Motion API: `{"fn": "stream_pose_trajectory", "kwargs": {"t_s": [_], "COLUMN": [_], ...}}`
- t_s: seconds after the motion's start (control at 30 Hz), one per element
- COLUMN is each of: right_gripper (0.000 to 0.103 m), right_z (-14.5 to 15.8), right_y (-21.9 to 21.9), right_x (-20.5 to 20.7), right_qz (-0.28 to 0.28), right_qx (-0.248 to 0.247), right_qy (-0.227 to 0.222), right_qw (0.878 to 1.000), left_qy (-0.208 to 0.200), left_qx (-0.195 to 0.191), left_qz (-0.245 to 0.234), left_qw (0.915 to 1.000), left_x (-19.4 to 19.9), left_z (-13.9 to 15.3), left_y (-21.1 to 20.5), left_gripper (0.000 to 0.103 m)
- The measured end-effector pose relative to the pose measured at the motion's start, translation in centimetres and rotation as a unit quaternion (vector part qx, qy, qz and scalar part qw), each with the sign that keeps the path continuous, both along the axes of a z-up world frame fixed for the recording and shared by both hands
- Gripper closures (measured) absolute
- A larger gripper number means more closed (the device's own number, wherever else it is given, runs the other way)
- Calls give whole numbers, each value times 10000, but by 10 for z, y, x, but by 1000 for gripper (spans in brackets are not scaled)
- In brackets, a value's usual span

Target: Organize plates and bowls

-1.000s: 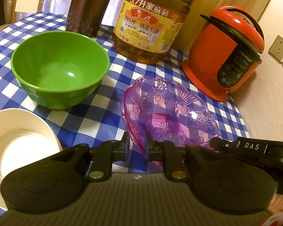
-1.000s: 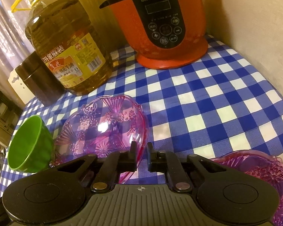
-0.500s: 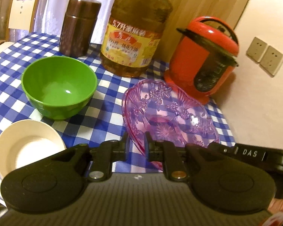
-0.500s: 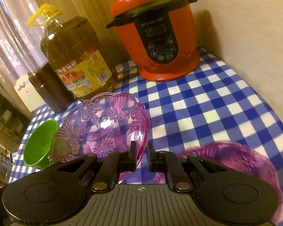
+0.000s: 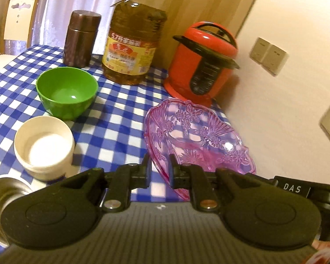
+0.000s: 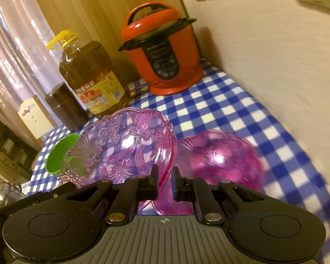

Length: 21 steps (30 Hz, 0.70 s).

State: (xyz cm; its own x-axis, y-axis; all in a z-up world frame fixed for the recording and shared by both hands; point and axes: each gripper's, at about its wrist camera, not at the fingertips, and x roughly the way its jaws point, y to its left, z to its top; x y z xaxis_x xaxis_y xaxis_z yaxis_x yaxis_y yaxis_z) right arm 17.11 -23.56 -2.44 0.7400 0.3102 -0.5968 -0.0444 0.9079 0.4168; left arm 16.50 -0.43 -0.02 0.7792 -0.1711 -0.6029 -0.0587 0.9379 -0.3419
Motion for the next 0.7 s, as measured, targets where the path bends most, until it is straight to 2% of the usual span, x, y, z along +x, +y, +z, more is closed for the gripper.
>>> {"fn": "stream_pose_trajectory", "kwargs": {"t_s": [0.37,0.7], "right_gripper": [92,92], "right_z": [12,6], "right_y": [-31,-48], "right_x": [-74,-112], "right_qz": [-185,-214], "right_qx": [-75,-258], "right_qy": [23,53], "right_qw": [9998,9994], "left_qy": [121,393], "left_qx": [52,109], "left_qz": [-326,-518], "left_qw": [9994,9978], "left_x": [-59,-83], "left_z": [7,-4], "left_y": [-30,-47], "left_gripper": [89,89]}}
